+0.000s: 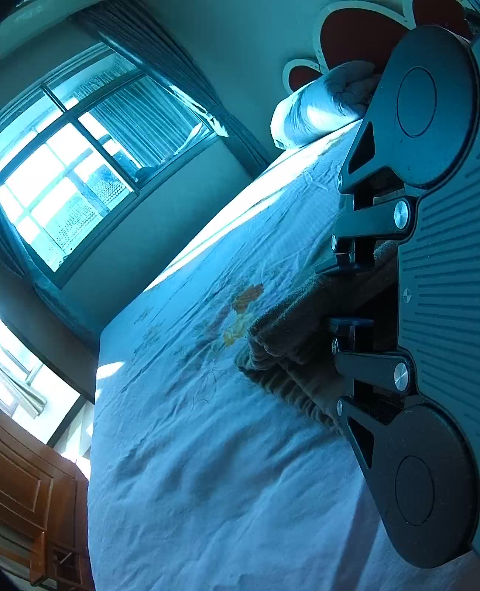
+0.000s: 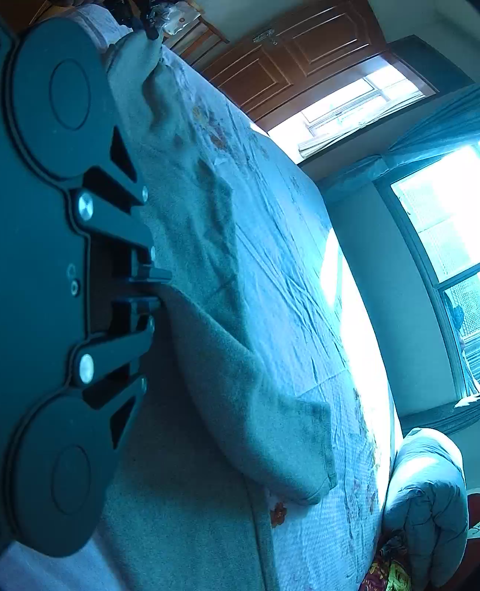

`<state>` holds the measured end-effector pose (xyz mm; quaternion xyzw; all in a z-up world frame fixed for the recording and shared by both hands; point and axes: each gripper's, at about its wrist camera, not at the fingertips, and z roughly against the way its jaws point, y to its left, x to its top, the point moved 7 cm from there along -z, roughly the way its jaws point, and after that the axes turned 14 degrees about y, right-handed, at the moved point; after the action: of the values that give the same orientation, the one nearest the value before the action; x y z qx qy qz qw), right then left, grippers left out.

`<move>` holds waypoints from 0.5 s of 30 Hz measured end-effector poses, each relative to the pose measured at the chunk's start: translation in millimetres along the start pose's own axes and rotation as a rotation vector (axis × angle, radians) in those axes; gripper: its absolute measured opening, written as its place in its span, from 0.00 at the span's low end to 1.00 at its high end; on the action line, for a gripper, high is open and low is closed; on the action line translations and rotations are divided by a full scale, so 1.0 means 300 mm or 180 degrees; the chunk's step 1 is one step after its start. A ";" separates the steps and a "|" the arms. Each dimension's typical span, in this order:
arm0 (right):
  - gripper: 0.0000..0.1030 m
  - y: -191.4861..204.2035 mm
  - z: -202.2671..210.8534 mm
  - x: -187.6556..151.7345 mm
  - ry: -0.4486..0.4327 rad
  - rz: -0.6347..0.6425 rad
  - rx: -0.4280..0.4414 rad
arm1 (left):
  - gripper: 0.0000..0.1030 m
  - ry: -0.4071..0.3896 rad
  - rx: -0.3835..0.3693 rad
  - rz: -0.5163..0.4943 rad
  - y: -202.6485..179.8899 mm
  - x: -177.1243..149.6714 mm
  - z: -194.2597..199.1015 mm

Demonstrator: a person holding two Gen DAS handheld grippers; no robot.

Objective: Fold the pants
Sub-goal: 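Lower the waistband onto the pants and open the left tool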

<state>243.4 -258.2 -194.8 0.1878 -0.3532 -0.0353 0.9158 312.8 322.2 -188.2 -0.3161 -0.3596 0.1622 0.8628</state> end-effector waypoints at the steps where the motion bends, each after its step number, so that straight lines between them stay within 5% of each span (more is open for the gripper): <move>1: 0.00 0.004 0.026 0.019 -0.0125 -0.0015 0.0038 | 0.22 -0.0060 -0.0089 -0.0050 -0.028 0.022 0.010; 3: 0.00 0.017 0.079 0.044 -0.0412 0.0032 0.0079 | 0.22 -0.0214 -0.0248 -0.0146 -0.070 0.044 0.043; 5: 0.00 0.007 0.069 0.021 -0.0480 0.0212 -0.0011 | 0.22 -0.0131 -0.0085 -0.0185 -0.044 0.015 0.037; 8: 0.00 -0.086 -0.109 -0.081 0.0308 -0.0013 -0.0143 | 0.22 0.0465 0.0391 0.0078 0.127 -0.110 -0.051; 11: 0.00 -0.086 -0.121 -0.090 0.0246 0.0035 -0.0173 | 0.22 0.0397 0.0208 0.0195 0.166 -0.147 -0.025; 15: 0.00 -0.077 -0.127 -0.078 0.0269 0.0016 -0.0151 | 0.22 0.0400 0.0328 0.0090 0.138 -0.122 -0.029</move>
<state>252.8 -262.8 -244.0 0.1665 -0.3137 -0.0334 0.9342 291.6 330.9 -239.3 -0.2858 -0.2915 0.1725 0.8964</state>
